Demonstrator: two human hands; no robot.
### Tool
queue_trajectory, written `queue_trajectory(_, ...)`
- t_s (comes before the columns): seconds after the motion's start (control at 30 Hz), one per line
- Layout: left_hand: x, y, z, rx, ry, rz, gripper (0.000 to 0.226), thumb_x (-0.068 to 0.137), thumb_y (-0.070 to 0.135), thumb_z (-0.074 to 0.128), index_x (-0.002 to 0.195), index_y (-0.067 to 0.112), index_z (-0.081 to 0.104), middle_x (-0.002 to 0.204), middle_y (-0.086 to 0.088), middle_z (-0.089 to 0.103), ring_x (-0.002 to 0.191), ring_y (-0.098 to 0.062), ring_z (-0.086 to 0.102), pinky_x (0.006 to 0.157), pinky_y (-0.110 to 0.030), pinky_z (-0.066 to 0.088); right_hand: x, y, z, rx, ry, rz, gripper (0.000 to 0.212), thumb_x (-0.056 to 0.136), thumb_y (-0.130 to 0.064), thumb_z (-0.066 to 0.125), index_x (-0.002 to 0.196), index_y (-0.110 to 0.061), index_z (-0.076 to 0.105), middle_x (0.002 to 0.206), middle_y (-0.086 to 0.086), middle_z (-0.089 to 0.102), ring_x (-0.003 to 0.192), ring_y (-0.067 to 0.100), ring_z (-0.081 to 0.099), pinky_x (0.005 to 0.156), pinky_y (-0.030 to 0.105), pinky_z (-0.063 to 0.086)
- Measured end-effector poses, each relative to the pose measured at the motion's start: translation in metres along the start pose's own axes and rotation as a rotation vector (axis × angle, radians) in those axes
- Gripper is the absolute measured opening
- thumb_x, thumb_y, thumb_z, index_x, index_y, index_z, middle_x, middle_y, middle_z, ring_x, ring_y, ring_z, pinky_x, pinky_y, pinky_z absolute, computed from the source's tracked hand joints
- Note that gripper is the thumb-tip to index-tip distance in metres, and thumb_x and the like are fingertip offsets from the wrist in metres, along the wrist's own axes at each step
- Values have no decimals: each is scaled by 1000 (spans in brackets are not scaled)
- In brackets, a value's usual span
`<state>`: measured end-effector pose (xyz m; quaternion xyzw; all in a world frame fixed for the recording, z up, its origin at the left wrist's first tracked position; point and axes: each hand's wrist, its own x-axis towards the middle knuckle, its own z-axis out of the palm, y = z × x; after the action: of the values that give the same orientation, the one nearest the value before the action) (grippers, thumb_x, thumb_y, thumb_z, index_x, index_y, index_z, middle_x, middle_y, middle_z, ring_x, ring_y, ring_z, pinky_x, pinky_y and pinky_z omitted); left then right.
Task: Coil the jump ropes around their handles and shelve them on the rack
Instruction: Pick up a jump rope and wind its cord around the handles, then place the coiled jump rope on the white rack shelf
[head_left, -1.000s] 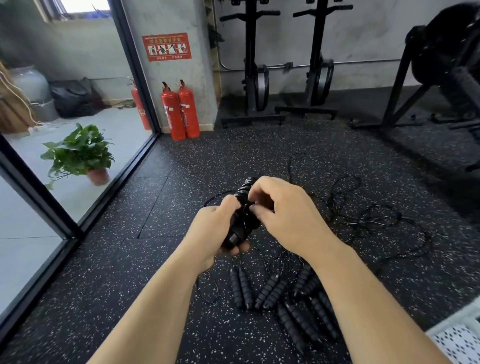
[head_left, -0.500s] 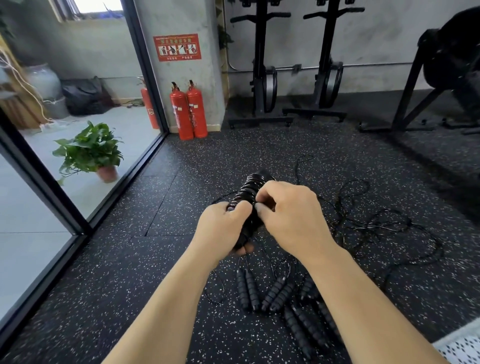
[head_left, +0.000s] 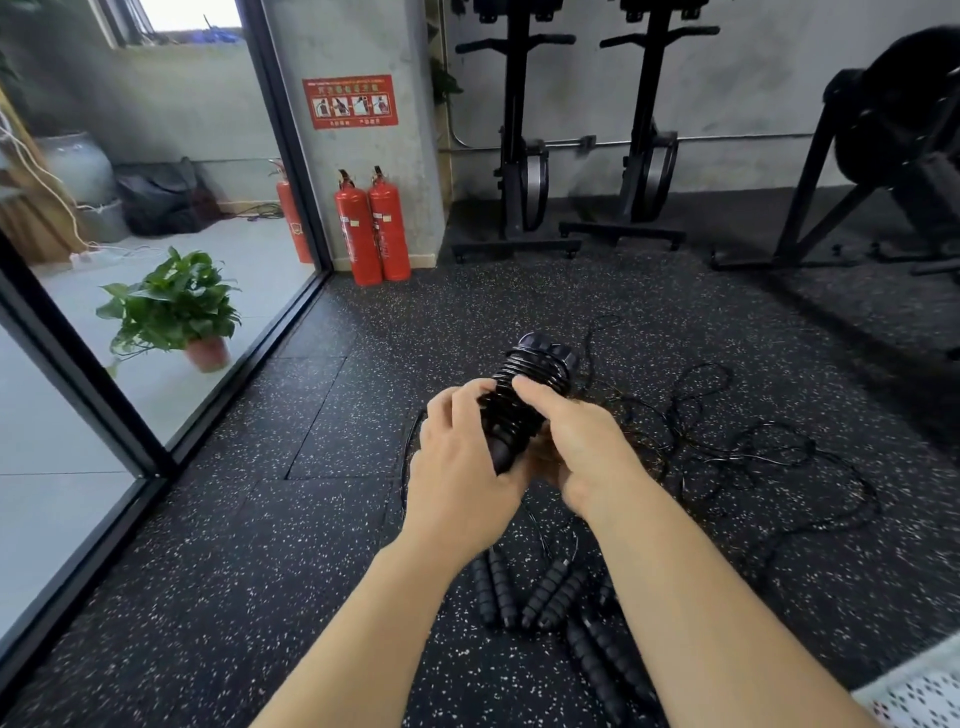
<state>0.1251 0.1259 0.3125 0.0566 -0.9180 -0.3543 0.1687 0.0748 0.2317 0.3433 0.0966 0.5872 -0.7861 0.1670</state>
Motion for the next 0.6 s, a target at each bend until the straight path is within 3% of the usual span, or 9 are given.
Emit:
queue_trajectory(0.1, 3, 6, -1, -163, -78, -76, 74, 71, 42, 78, 127, 45, 30, 128, 15, 38, 115, -11, 51, 98, -40, 46, 9, 2, -7, 12, 77, 6, 33, 80, -21, 73, 108, -4, 67, 87, 9, 72, 70, 22, 66, 64, 31, 52)
queue_trajectory(0.2, 12, 14, -7, -595, -151, -305, 52, 82, 17, 75, 125, 29, 49, 117, 7, 60, 94, -7, 61, 77, -26, 50, 11, 1, -18, 13, 77, 17, 31, 80, -19, 72, 106, -4, 65, 90, 11, 71, 74, 23, 67, 71, 35, 56)
queue_trajectory(0.3, 19, 20, 0, -814, -199, -498, 24, 92, 19, 67, 115, 21, 65, 93, 1, 75, 79, -14, 65, 85, -38, 55, 8, 3, -32, -35, 81, 8, 28, 80, -19, 72, 104, -6, 67, 95, 10, 72, 88, 27, 69, 85, 44, 57)
queue_trajectory(0.4, 16, 31, 17, -863, -232, -552, 19, 93, 22, 68, 111, 20, 70, 84, 3, 75, 69, -13, 65, 91, -46, 55, -1, 5, -48, -68, 119, -15, 23, 81, -20, 71, 101, -9, 69, 99, 11, 72, 97, 29, 68, 90, 48, 54)
queue_trajectory(0.53, -1, 54, 32, -870, -254, -536, 23, 92, 21, 69, 115, 20, 66, 105, -4, 74, 97, -23, 70, 95, -50, 54, -27, 3, -71, -74, 168, -73, 15, 83, -17, 69, 97, -12, 70, 96, 9, 74, 93, 28, 69, 87, 44, 54)
queue_trajectory(0.6, -11, 67, 36, -821, -280, -488, 29, 92, 20, 69, 120, 19, 64, 113, -5, 71, 102, -22, 67, 98, -46, 53, -43, 0, -84, -59, 194, -82, 16, 84, -16, 68, 98, -12, 70, 96, 10, 73, 91, 27, 69, 85, 43, 54)
